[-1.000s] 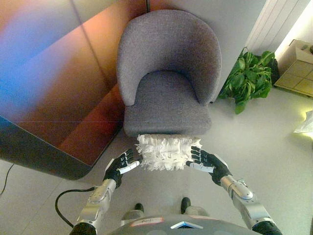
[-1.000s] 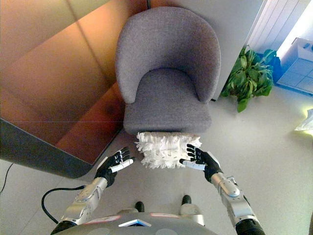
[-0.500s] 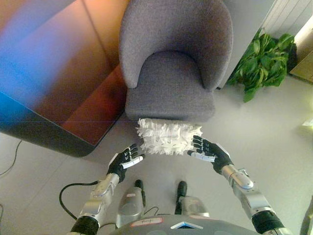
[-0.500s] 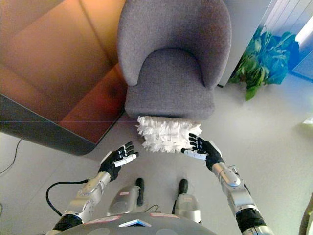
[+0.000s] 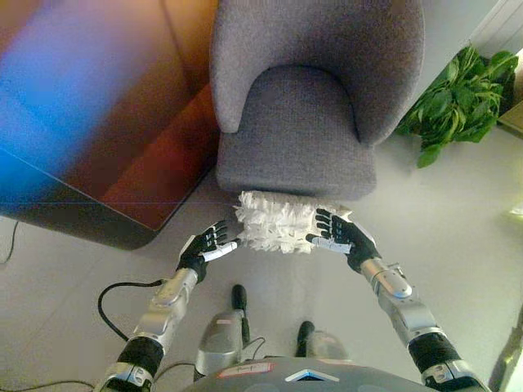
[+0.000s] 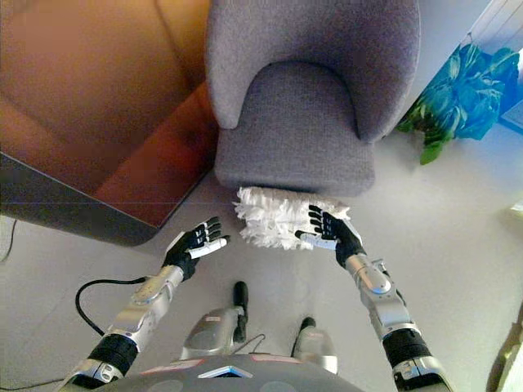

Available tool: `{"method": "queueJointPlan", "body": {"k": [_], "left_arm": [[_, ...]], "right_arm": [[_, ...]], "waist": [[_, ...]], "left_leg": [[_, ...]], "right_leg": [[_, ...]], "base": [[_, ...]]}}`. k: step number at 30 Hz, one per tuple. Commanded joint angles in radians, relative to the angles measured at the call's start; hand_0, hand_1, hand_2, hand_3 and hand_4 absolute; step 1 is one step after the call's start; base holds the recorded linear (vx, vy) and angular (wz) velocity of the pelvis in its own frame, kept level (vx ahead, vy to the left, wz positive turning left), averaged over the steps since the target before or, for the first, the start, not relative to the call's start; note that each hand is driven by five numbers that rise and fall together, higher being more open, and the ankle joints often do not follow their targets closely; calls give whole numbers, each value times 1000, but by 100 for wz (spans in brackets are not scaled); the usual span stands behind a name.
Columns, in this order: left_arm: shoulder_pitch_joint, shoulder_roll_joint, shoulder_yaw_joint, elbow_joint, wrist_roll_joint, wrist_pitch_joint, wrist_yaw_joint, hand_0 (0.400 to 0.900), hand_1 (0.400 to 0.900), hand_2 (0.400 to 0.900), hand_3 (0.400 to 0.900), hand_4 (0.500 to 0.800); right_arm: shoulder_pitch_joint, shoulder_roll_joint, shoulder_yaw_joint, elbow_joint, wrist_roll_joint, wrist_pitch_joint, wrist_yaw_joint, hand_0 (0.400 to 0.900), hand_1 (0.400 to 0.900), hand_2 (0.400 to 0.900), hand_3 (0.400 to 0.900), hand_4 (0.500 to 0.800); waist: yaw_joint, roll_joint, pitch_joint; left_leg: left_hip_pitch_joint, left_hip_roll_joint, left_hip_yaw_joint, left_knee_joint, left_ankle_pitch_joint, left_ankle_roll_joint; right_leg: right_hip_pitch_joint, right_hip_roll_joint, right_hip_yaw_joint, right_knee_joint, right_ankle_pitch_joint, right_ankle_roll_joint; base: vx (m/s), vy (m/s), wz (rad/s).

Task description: Pick up the pillow and put it on the sofa.

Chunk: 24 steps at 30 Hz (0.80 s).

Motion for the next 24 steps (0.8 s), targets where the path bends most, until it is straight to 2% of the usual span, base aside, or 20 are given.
{"method": "queueJointPlan", "body": {"k": [1,3,4,6,7,8,10,11,12,13,14,15,16,17,18,19,20,21,23,24], "left_arm": [[-22,52,29,-106,-25,-75,23,900,900,900,900,800],[-23,51,34,-103,-27,-74,28,900,900,900,900,800],[-23,53,38,-103,-33,-75,30,900,900,900,900,800],[-24,55,37,-105,-31,-75,30,900,900,900,900,800],[-25,55,34,-104,-25,-76,27,900,900,900,900,800],[-32,54,35,-97,-22,-81,34,900,900,900,900,800],[-49,57,37,-87,-26,-89,44,900,900,900,900,800],[-50,56,38,-86,-26,-89,44,900,900,900,900,800],[-62,68,39,-93,-26,-93,51,900,900,900,900,800],[-66,72,46,-98,-24,-94,57,900,900,900,900,800],[-74,73,43,-101,-22,-94,63,900,900,900,900,800],[-74,72,43,-101,-21,-94,63,900,900,900,900,800],[-69,64,44,-104,-25,-100,75,900,900,900,900,800],[-74,56,40,-100,-26,-105,82,900,900,900,900,800],[-74,55,40,-100,-26,-106,82,900,900,900,900,800],[-88,39,36,-93,-47,-109,98,900,900,900,900,800],[-105,32,22,-95,-77,-109,98,900,900,900,900,800],[-153,27,-20,-102,-78,-112,90,900,900,900,900,800],[-186,21,-35,-111,-73,-125,98,900,900,900,900,800],[-187,20,-34,-110,-73,-125,99,900,900,900,900,800]], "right_arm": [[-25,-7,7,-85,-21,-73,4,900,900,900,900,800],[-23,-9,8,-91,-30,-73,3,900,900,900,900,800],[-22,-21,-5,-100,-47,-74,-11,900,900,900,900,800],[-25,-33,-11,-110,-66,-75,-21,900,900,900,900,800],[-37,-46,-15,-108,-92,-79,-30,900,900,900,900,800],[-59,-57,-20,-95,-120,-79,-53,900,900,900,900,800],[-80,-72,-23,-82,-162,-81,-82,900,900,900,900,800],[-81,-72,-22,-81,-162,-81,-83,900,900,900,900,800],[-91,-90,-22,-82,-214,-78,-106,900,900,900,900,800],[-95,-98,-24,-84,-240,-77,-111,900,900,900,900,800],[-87,-109,-26,-90,-267,-76,-112,900,900,900,900,800],[-86,-109,-26,-90,-267,-76,-112,900,900,900,900,800],[-104,-118,-10,-101,-318,-80,-122,900,900,900,900,800],[-111,-135,-9,-83,-352,-82,-147,900,900,900,900,800],[-113,-135,-8,-81,-353,-83,-148,900,900,900,900,800],[-128,-159,-8,-71,-392,-86,-181,900,900,900,900,800],[-142,-180,-10,-71,-413,-88,-207,900,900,900,900,800],[-187,-219,4,-69,-496,-76,-243,900,900,900,900,800],[-218,-262,17,-62,-592,-74,-279,900,900,900,900,800],[-221,-262,18,-59,-593,-75,-281,900,900,900,900,800]], "waist": [[-19,-15,-14],[-26,-18,-1],[-29,-26,15],[-34,-27,27],[-32,-35,32],[-36,-45,37],[-47,-55,41],[-45,-52,43],[-51,-62,48],[-54,-62,50],[-48,-67,44],[-50,-65,45],[-44,-81,45],[-47,-77,41],[-50,-73,41],[-52,-59,44],[-54,-47,57],[-68,-35,82],[-79,-18,96],[-80,-16,95]], "left_leg": [[43,-12,-49,-50,14,10],[69,-11,-53,-57,8,8],[83,-8,-64,-49,-11,-5],[91,-1,-78,-42,-23,-14],[92,4,-85,-40,-30,-27],[110,17,-101,-50,-48,-55],[134,39,-126,-55,-72,-88],[137,43,-124,-54,-75,-89],[154,75,-149,-56,-92,-119],[167,99,-156,-62,-99,-130],[165,104,-175,-54,-112,-141],[164,106,-179,-52,-115,-141],[175,134,-169,-57,-116,-153],[172,156,-178,-41,-118,-164],[169,161,-182,-37,-122,-166],[156,186,-193,-5,-113,-173],[137,208,-188,18,-103,-177],[91,221,-169,18,-84,-177],[58,230,-129,0,-54,-177],[57,231,-130,-2,-52,-178]], "right_leg": [[-34,-38,-23,202,276,9],[-58,-41,-50,195,249,3],[-79,-66,-90,98,238,5],[-65,-82,-103,39,245,12],[-78,-107,-99,-44,254,23],[-88,-128,-67,-198,294,51],[-118,-147,-5,-335,388,91],[-112,-142,-6,-344,392,92],[-139,-159,14,-426,466,121],[-152,-160,24,-435,495,123],[-137,-153,24,-434,445,123],[-135,-152,20,-431,442,123],[-144,-145,-7,-395,454,123],[-139,-130,-9,-384,432,120],[-138,-127,-14,-382,429,119],[-146,-114,-35,-345,376,102],[-154,-106,-53,-299,339,90],[-180,-118,-82,-257,317,84],[-189,-123,-108,-256,307,85],[-191,-123,-109,-256,307,84]], "base": [[295,143,13],[241,15,14],[250,-100,25],[198,-116,21],[242,-248,20],[353,-341,28],[324,-285,31],[333,-316,47],[303,-330,52],[409,-415,84],[215,-210,53],[236,-304,51],[234,-339,48],[234,-342,48],[193,-215,58],[108,-182,72],[39,-261,128],[-56,-206,124],[-68,-92,71],[-88,-5,9]]}}
